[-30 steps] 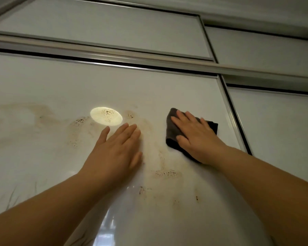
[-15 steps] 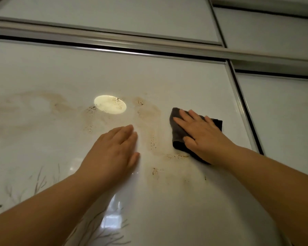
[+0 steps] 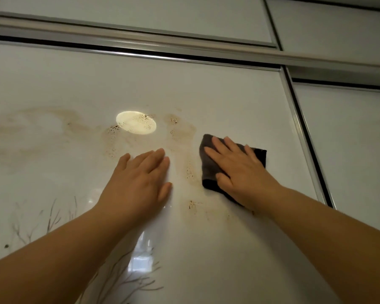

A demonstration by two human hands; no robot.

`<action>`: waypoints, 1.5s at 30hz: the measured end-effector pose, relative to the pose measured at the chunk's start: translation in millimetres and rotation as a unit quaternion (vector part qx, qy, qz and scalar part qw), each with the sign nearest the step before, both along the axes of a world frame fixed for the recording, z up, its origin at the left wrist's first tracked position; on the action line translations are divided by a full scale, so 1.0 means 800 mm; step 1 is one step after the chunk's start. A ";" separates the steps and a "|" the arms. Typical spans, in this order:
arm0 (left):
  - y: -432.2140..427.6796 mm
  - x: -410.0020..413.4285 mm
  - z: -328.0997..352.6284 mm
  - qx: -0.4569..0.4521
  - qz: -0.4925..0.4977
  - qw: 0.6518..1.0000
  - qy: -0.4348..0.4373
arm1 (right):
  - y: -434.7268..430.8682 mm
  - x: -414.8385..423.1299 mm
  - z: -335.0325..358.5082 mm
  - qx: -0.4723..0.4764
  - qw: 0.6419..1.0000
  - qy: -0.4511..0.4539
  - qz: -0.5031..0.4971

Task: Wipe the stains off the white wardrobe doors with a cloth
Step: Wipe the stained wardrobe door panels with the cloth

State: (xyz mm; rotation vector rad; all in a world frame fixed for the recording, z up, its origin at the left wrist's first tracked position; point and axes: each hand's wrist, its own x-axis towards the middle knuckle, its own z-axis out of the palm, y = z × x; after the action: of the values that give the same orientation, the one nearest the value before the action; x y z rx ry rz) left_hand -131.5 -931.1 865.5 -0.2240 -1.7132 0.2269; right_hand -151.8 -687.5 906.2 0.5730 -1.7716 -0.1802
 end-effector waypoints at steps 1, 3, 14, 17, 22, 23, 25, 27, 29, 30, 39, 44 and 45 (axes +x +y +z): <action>0.000 0.002 0.000 0.002 0.010 1.000 -0.001 | 0.009 0.000 0.007 -0.019 1.000 0.000 -0.004; 0.001 0.006 -0.001 0.008 0.023 1.000 -0.005 | 0.014 0.000 0.029 -0.078 0.997 0.002 -0.017; 0.017 0.010 -0.005 0.024 -0.011 1.000 -0.009 | -0.038 -0.003 -0.030 0.005 1.000 0.016 0.026; 0.014 0.009 -0.005 0.030 -0.042 0.999 -0.013 | -0.016 0.000 -0.013 -0.023 1.000 0.007 0.007; 0.002 0.003 -0.005 0.001 -0.061 0.998 0.018 | -0.056 -0.002 0.013 -0.138 0.990 -0.028 -0.008; 0.000 0.000 -0.004 -0.008 -0.063 0.998 0.022 | -0.068 -0.002 0.007 -0.148 0.989 -0.026 -0.001; -0.006 -0.005 -0.001 -0.026 -0.065 0.997 0.031 | -0.087 0.002 -0.017 -0.136 0.990 -0.019 0.016; -0.011 -0.009 0.003 -0.042 -0.071 0.996 0.032 | -0.094 0.009 -0.050 -0.100 0.994 -0.020 0.024; -0.015 -0.011 0.007 -0.051 -0.085 0.995 0.013 | -0.085 0.013 -0.077 -0.077 0.997 -0.025 0.015; -0.017 -0.011 0.009 -0.054 -0.088 0.995 0.003 | -0.074 0.015 -0.082 -0.073 0.997 -0.026 0.002; -0.032 0.002 -0.021 -0.108 -0.112 0.988 -0.021 | -0.092 0.012 -0.028 -0.244 0.966 -0.082 -0.036; -0.027 -0.004 -0.039 -0.101 -0.089 0.990 -0.036 | -0.116 0.007 -0.112 -0.126 0.991 -0.025 -0.031; -0.028 -0.006 -0.040 -0.102 -0.079 0.991 -0.038 | -0.102 0.005 -0.121 -0.104 0.994 -0.019 -0.041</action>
State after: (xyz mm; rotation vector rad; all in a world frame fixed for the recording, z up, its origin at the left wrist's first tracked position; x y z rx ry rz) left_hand -136.1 -953.7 833.3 -0.5223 -1.7376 0.2788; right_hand -147.7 -769.1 809.4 0.3552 -1.8257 -0.0406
